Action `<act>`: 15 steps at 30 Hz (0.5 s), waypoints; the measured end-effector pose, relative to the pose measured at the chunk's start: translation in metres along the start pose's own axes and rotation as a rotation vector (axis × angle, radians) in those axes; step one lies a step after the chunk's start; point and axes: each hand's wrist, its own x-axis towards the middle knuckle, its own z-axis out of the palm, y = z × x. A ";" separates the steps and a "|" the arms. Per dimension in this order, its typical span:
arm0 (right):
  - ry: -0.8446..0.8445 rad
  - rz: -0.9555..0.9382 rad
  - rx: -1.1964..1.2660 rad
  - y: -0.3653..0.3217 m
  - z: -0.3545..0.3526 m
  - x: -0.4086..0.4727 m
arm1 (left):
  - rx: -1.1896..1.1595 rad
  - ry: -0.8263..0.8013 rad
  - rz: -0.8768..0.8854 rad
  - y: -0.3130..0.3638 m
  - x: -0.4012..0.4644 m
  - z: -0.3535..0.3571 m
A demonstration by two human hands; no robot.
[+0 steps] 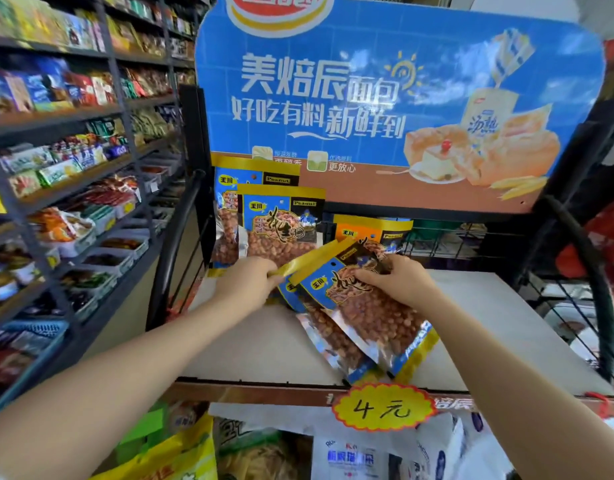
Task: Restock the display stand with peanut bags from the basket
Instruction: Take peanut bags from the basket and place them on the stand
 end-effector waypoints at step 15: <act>0.269 -0.121 0.374 -0.100 0.045 -0.009 | 0.360 0.438 0.145 -0.032 -0.015 -0.091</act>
